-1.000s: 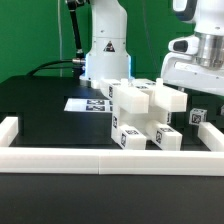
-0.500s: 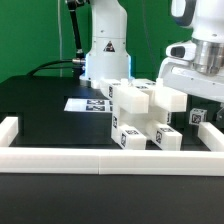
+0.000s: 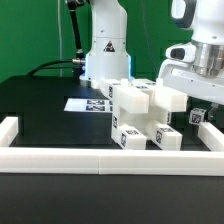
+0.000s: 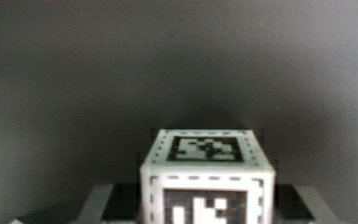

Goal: Assemble chair

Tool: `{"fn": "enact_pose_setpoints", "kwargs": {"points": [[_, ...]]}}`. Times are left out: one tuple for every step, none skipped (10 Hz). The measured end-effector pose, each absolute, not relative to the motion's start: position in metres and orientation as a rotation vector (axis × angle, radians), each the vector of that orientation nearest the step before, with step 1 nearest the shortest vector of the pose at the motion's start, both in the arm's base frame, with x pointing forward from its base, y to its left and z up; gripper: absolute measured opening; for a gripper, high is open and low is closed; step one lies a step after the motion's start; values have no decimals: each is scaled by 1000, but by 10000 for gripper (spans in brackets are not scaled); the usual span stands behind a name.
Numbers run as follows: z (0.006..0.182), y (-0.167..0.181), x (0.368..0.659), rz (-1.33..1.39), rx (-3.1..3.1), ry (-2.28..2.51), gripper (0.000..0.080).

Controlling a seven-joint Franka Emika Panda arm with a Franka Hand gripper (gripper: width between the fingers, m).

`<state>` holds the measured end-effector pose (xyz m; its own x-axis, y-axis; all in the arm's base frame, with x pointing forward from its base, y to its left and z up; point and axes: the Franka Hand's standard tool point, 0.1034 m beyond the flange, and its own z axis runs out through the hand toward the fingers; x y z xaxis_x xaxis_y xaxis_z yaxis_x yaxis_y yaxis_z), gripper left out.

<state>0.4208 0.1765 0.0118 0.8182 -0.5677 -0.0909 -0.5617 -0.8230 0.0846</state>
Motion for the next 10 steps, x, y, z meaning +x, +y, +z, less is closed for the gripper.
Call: {"fn": "enact_pose_setpoints", "kwargs": {"points": [[12, 177, 421, -173, 2944, -915, 288], [12, 177, 421, -173, 2944, -915, 288], [12, 177, 421, -173, 2944, -915, 288], [12, 177, 421, -173, 2944, -915, 288], [13, 176, 421, -181, 2944, -909, 288], [25, 171, 422, -217, 2947, -890, 288], [44, 166, 428, -217, 2957, -905, 288], [59, 159, 432, -233, 2973, -878, 288], [75, 149, 437, -250, 2985, -872, 289], [90, 139, 441, -272, 2992, -874, 289]]}}
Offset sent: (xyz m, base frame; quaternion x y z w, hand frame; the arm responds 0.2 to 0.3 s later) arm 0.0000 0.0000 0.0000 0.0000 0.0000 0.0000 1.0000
